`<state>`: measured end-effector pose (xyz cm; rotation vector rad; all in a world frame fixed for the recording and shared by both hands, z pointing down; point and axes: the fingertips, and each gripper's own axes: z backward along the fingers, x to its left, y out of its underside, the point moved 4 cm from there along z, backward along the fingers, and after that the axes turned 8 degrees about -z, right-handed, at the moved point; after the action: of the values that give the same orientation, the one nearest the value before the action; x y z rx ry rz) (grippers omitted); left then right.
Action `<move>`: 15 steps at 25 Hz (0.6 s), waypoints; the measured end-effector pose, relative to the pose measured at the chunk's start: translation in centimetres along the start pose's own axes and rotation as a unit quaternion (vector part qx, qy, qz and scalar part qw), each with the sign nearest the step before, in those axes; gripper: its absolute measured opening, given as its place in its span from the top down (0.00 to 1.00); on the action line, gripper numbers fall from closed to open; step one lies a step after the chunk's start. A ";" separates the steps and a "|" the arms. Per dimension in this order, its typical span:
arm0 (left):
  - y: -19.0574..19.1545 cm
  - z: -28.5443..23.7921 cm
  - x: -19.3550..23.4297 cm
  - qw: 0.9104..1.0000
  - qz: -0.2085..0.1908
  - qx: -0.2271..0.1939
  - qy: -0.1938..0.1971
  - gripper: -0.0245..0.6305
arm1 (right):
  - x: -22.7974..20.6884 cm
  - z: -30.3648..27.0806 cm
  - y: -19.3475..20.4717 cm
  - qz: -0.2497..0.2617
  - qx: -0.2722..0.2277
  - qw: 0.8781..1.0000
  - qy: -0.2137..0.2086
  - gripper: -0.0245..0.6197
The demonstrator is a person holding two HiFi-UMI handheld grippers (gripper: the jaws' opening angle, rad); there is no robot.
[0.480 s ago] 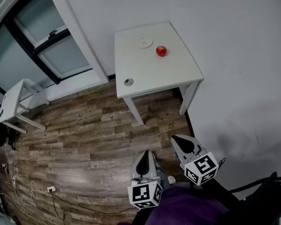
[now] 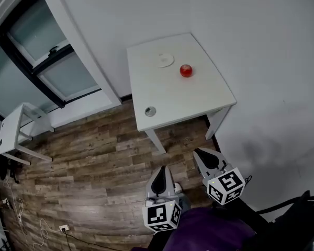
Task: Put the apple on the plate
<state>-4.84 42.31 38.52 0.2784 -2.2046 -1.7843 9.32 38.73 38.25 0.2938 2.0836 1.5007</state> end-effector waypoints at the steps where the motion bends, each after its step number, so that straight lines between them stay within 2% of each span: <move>1: -0.2 -0.7 0.6 1.000 -0.001 -0.001 0.003 0.95 | -0.1 -0.9 -0.2 0.000 0.000 1.000 0.001 0.94; 15: -1.6 -8.0 6.8 0.999 0.007 0.002 0.031 0.95 | -1.6 -9.8 -2.1 -0.009 -0.002 1.000 0.022 0.94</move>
<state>-8.53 32.32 39.16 0.3141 -2.1624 -1.7399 5.56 29.38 39.00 0.2413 2.1119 1.5133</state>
